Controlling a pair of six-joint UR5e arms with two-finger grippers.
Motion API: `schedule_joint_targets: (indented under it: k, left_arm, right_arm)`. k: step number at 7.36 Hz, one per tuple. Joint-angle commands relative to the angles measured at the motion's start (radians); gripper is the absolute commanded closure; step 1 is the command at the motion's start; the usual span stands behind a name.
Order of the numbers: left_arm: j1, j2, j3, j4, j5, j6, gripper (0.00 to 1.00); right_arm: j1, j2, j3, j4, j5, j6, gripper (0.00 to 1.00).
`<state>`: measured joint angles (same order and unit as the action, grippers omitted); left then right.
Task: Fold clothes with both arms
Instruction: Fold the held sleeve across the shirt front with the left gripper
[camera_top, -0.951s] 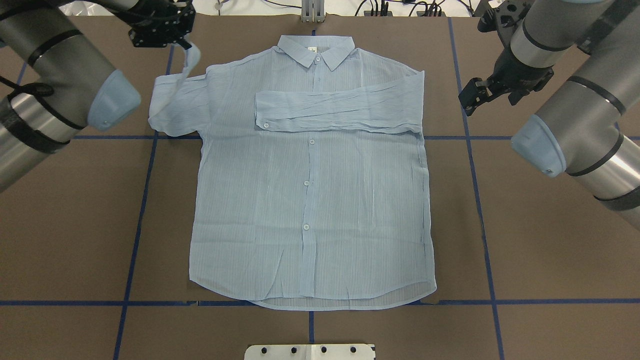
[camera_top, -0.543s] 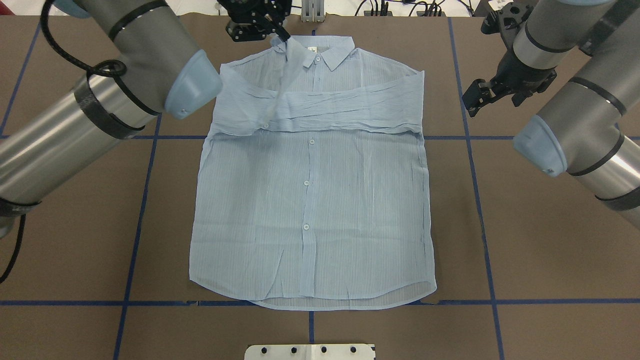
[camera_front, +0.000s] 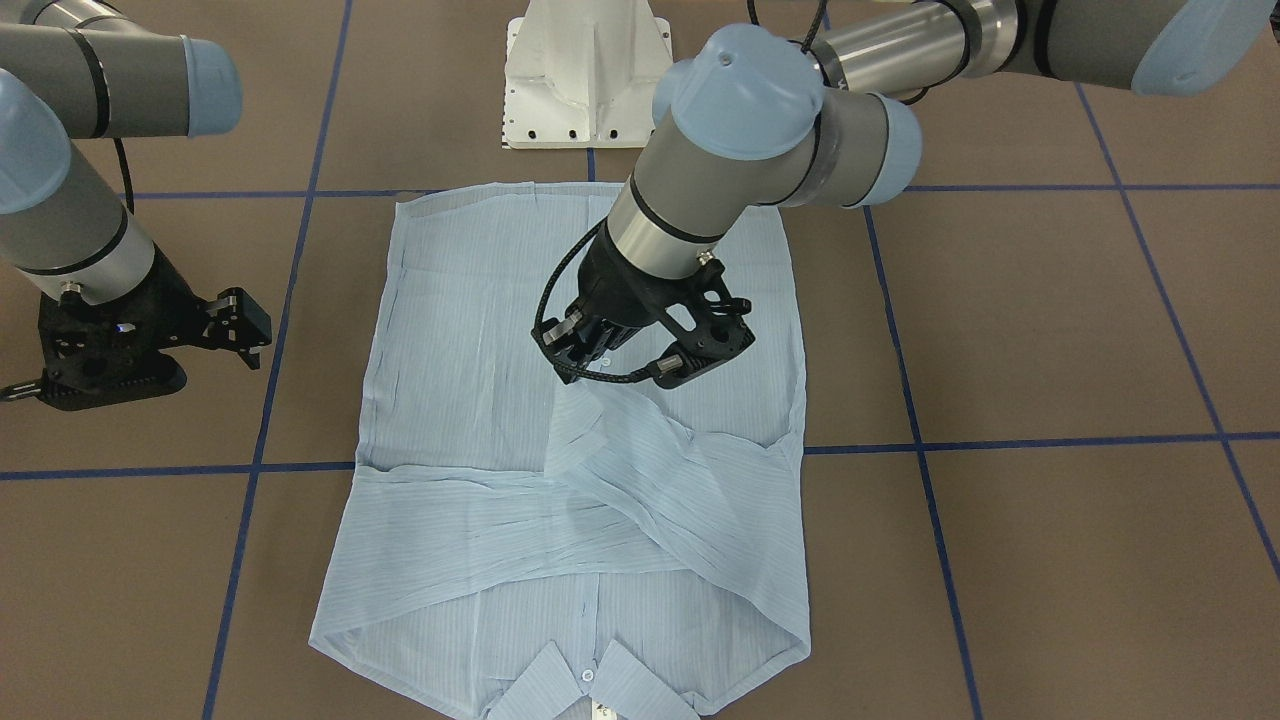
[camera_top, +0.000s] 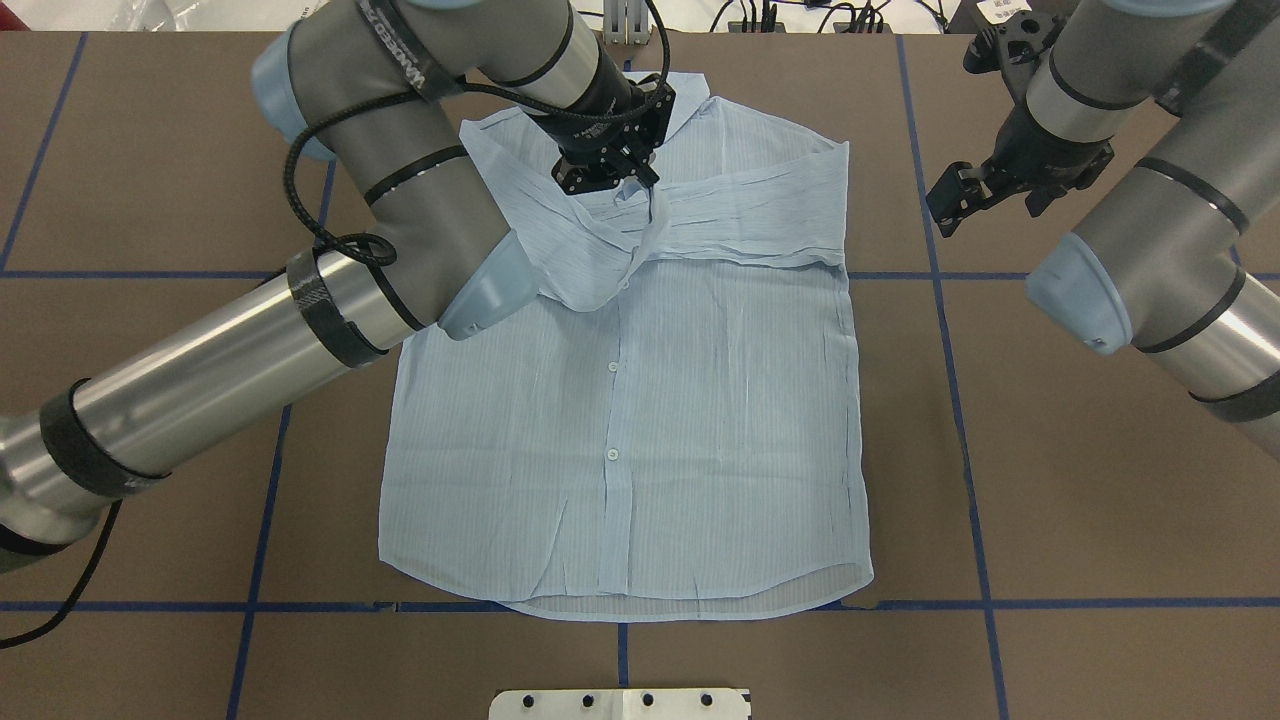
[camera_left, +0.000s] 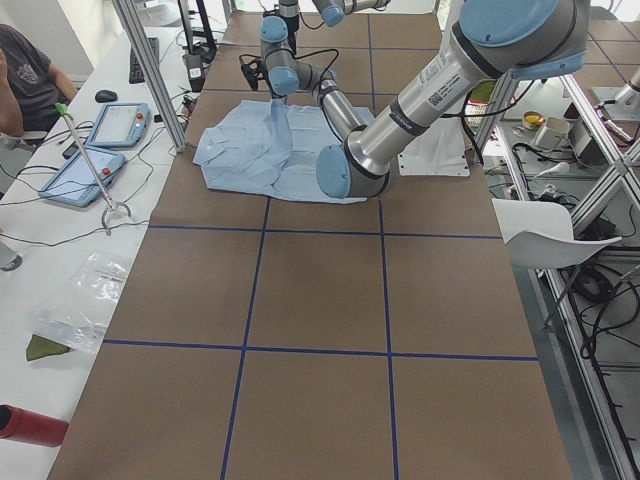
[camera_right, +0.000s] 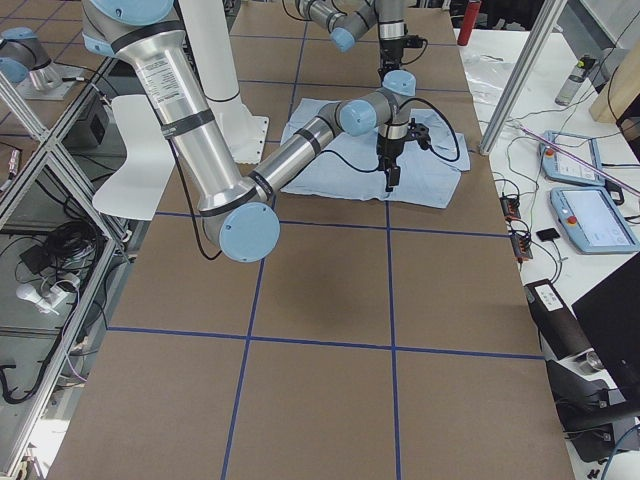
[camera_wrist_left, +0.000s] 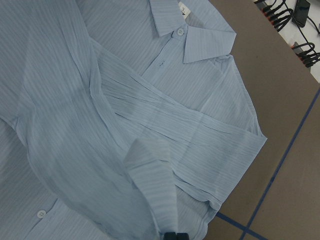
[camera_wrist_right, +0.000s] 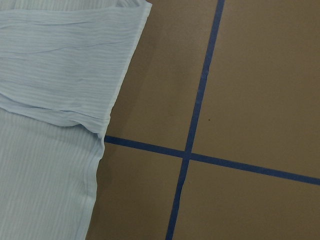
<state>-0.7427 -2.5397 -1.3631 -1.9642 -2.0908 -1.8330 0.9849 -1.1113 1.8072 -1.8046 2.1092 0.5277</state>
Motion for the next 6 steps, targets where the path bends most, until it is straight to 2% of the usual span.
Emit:
schedule_joint_targets:
  k: [1,2,3,4,5,6]
  left_arm:
    - [0.087,-0.010,0.102,-0.157,0.089,-0.049,1.00]
    - [0.130,-0.042,0.148,-0.192,0.119,-0.052,1.00]
    - [0.199,-0.091,0.203,-0.208,0.192,-0.052,1.00]
    - [0.273,-0.127,0.261,-0.276,0.262,-0.042,0.81]
    - [0.301,-0.116,0.265,-0.339,0.306,0.006,0.01]
    - [0.301,-0.091,0.254,-0.343,0.328,0.065,0.00]
  right_arm:
    - [0.000,-0.001,0.000,-0.001,0.000,0.003,0.00]
    - [0.000,-0.001,0.000,-0.001,0.000,0.003,0.00]
    - [0.000,-0.001,-0.002,-0.001,0.005,0.003,0.00]
    - [0.000,-0.005,-0.002,0.001,0.035,0.005,0.00]
    - [0.000,-0.004,-0.002,0.001,0.041,0.006,0.00]
    - [0.000,-0.004,-0.002,0.001,0.040,0.009,0.00]
